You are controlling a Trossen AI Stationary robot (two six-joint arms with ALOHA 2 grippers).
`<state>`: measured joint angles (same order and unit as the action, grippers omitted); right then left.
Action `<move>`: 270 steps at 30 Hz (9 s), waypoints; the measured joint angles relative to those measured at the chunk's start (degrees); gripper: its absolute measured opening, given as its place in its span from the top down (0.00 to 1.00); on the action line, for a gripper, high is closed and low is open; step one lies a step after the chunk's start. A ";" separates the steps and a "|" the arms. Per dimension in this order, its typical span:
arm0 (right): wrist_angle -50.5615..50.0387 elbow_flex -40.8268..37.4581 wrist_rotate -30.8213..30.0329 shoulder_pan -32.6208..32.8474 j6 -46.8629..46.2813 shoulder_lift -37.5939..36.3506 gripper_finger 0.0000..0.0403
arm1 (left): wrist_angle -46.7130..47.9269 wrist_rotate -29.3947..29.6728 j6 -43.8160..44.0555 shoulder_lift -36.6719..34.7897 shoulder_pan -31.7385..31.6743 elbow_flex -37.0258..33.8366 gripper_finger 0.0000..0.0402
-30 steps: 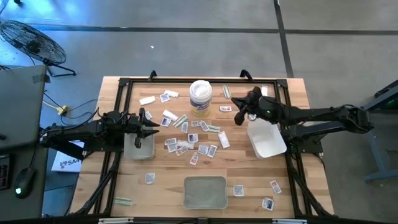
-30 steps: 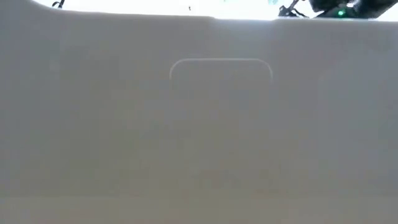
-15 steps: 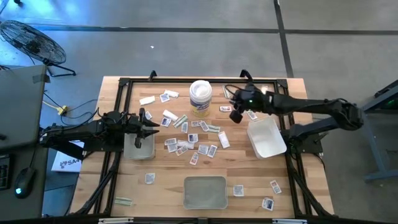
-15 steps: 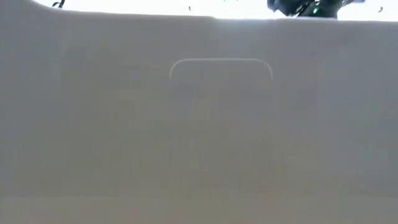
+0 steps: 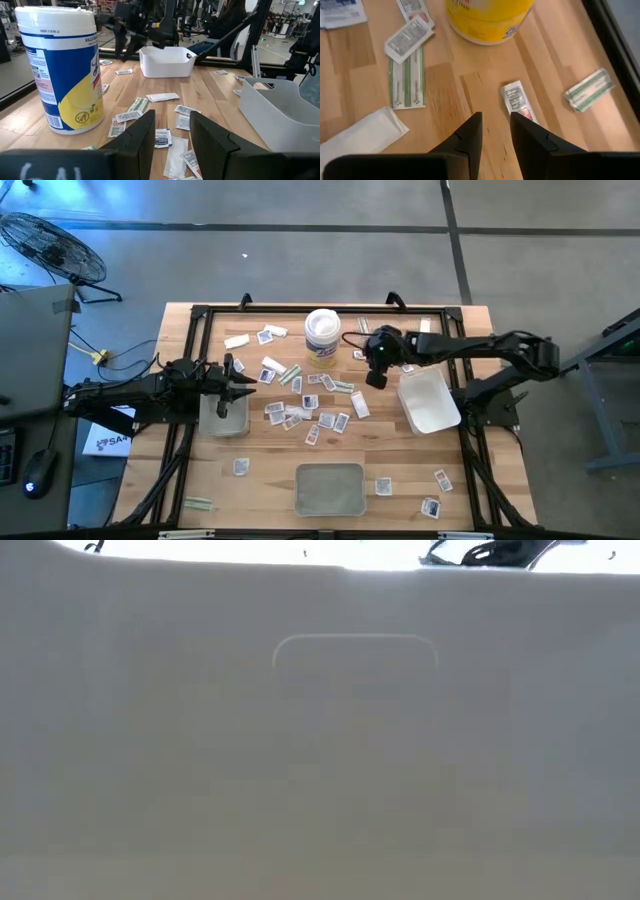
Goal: Pick & Place First Aid Supplies
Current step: Put the orange ointment pack into the white bin
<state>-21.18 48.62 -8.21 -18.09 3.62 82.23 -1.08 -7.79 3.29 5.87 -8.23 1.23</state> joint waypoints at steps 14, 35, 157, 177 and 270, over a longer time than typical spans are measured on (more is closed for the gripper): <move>21.34 -6.36 4.67 -2.05 4.40 9.02 0.77 | 0.00 -0.24 0.02 0.00 0.00 0.01 0.70; 24.06 -6.29 8.61 -9.05 10.57 16.57 0.77 | 0.00 -0.20 0.02 0.00 0.01 0.00 0.70; 10.57 -6.36 5.22 1.86 -4.81 11.81 0.75 | 0.39 -0.13 0.00 0.02 0.01 0.01 0.70; 9.50 -6.08 2.56 2.16 -3.56 15.54 0.76 | 0.44 0.09 0.00 0.00 0.02 0.01 0.70; -28.10 1.77 -7.17 -6.53 -43.50 -3.04 0.81 | 0.42 -0.11 0.01 0.02 0.01 0.01 0.70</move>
<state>-49.28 50.39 -15.38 -24.61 -39.88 79.19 -0.67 -7.90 3.30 5.88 -8.22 1.23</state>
